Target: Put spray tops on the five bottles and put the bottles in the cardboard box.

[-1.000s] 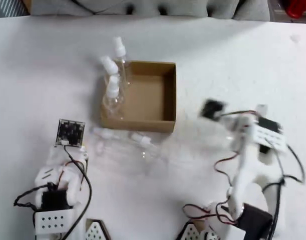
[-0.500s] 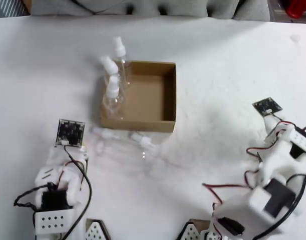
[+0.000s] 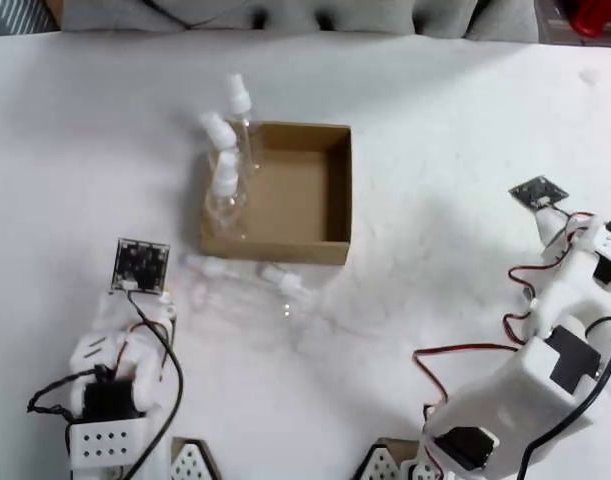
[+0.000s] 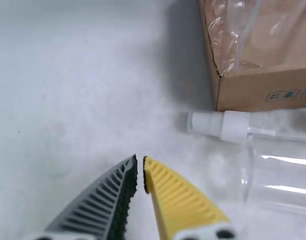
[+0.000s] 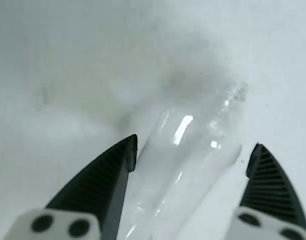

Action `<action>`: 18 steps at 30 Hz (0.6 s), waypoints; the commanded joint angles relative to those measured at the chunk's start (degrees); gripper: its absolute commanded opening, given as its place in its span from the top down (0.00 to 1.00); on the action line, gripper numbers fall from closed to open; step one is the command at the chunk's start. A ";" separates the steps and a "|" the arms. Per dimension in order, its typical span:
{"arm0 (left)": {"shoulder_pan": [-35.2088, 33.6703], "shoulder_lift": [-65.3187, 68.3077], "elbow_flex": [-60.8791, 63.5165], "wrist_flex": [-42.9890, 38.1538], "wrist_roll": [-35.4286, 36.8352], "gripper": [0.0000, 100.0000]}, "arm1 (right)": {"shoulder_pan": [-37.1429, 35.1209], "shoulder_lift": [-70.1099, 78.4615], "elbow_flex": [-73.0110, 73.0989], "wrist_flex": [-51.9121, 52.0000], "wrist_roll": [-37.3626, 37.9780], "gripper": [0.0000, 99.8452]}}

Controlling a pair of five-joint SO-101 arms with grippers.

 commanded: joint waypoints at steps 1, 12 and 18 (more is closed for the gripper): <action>-0.57 -1.36 -0.26 0.09 -0.35 0.98 | -0.84 -5.49 -2.55 3.47 1.58 0.69; -0.57 -1.36 -0.26 0.09 -0.35 0.98 | -1.01 -12.44 1.93 7.25 -14.42 0.71; -0.57 -1.36 -0.26 0.18 -0.35 0.98 | -4.18 -14.64 2.02 7.25 -21.54 0.84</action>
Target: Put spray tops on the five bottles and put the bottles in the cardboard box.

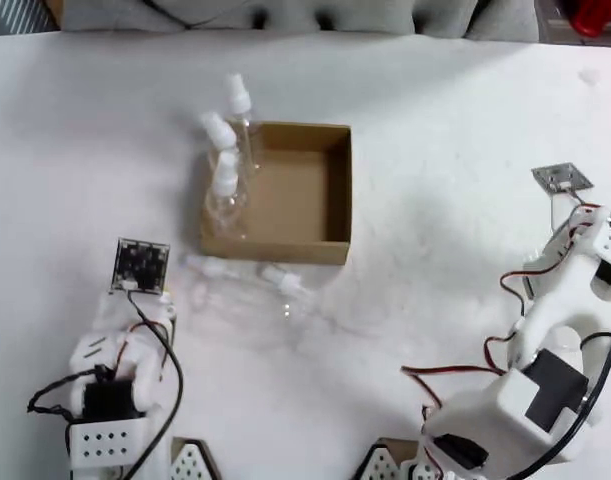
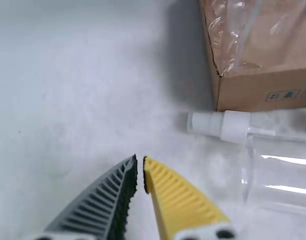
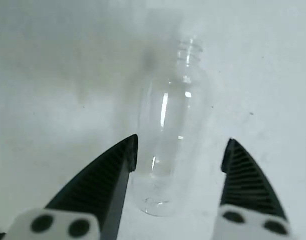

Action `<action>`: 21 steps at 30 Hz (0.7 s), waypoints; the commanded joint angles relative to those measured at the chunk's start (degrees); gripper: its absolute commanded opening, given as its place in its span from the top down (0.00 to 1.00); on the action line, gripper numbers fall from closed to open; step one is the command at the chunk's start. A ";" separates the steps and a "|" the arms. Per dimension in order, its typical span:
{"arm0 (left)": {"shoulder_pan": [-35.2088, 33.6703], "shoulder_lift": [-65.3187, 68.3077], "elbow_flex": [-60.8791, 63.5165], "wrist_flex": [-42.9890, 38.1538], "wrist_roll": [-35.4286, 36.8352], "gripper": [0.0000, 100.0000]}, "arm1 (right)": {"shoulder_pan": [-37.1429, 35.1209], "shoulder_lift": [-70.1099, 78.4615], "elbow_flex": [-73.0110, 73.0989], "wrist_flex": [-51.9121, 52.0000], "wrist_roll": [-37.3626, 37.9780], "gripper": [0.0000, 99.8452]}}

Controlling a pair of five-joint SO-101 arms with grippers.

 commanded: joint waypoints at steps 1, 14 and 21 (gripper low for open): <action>-0.57 -1.36 -0.26 0.18 -0.35 0.98 | -3.21 -2.68 -0.44 0.40 -1.76 0.84; -0.66 -1.36 -0.26 0.18 -0.44 0.98 | -3.38 1.36 -0.53 -4.79 -1.67 0.74; -0.66 -1.36 -0.26 0.18 -0.44 0.98 | -2.59 6.20 -0.26 -4.88 0.44 0.74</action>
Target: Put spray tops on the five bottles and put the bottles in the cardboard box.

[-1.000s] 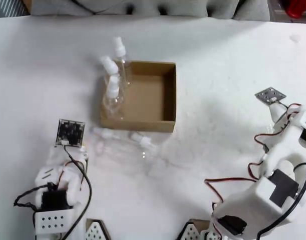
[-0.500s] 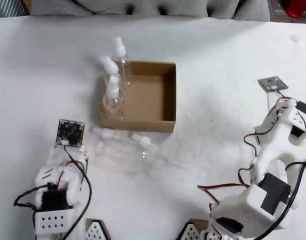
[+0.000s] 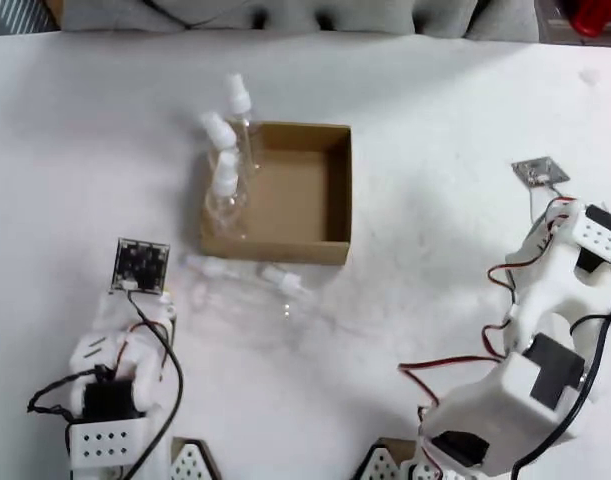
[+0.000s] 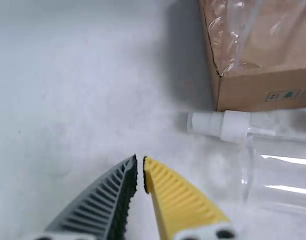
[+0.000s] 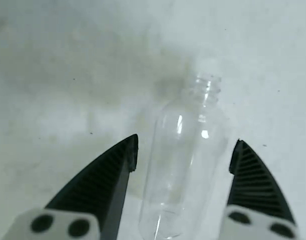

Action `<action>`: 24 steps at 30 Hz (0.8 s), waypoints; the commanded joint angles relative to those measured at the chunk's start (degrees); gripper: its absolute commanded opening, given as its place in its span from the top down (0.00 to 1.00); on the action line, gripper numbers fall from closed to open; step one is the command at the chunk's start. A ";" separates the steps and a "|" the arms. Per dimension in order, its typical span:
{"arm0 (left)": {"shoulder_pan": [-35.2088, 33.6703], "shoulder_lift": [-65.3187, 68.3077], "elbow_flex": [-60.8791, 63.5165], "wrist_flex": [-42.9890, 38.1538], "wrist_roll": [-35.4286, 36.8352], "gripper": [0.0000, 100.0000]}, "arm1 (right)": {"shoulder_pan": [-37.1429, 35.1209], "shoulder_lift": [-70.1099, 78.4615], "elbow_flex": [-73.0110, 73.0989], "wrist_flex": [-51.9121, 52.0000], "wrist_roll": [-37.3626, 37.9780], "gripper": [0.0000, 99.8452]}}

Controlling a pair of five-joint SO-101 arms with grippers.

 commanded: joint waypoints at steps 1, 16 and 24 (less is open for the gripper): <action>-0.66 -1.36 -0.26 0.18 -0.44 0.98 | 1.36 1.63 -0.44 -0.66 2.64 0.74; -0.66 -1.36 -0.26 0.09 -0.44 0.98 | 4.62 1.36 -0.44 -4.00 8.26 0.71; -0.66 -1.36 -0.26 0.09 -0.44 0.98 | 4.88 1.10 -0.44 -1.27 9.23 0.72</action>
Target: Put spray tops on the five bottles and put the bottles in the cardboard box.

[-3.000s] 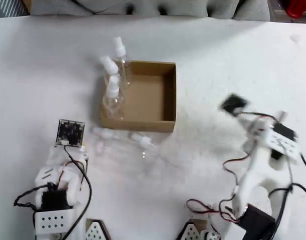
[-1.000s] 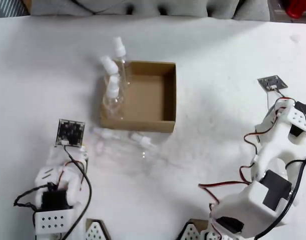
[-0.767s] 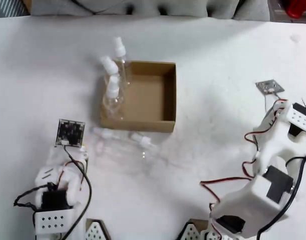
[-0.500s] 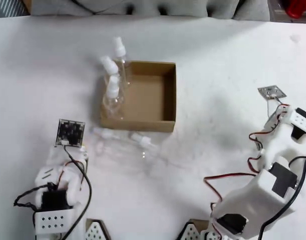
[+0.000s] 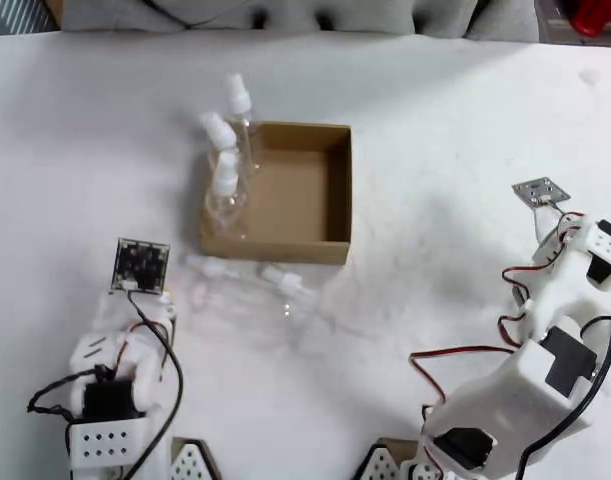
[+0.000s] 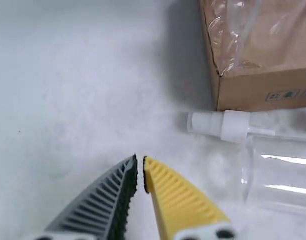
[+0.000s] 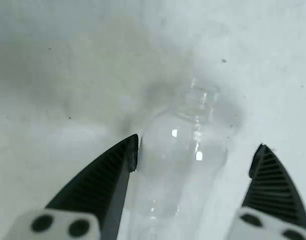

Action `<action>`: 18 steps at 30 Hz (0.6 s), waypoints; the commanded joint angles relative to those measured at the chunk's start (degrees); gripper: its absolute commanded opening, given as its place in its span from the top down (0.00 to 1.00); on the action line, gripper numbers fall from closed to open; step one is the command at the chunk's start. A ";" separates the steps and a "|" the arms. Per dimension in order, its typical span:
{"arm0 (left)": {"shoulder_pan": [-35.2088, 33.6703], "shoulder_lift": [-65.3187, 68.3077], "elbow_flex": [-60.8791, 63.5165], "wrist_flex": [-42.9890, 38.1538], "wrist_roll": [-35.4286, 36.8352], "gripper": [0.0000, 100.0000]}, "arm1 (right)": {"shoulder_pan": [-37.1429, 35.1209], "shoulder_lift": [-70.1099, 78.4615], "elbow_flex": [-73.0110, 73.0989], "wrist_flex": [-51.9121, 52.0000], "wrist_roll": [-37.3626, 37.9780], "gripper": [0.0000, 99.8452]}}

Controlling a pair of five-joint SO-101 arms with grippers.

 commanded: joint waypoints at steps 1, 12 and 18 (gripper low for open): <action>-0.66 -1.36 -0.26 0.09 -0.44 0.98 | 0.84 -3.56 -0.44 0.75 0.70 0.73; -0.66 -1.36 -0.26 0.00 -0.44 0.98 | 1.71 -4.70 -0.97 1.01 0.53 0.96; -0.66 -1.36 -0.26 -0.18 -0.18 0.98 | 1.71 -12.18 -0.53 8.57 -2.99 0.98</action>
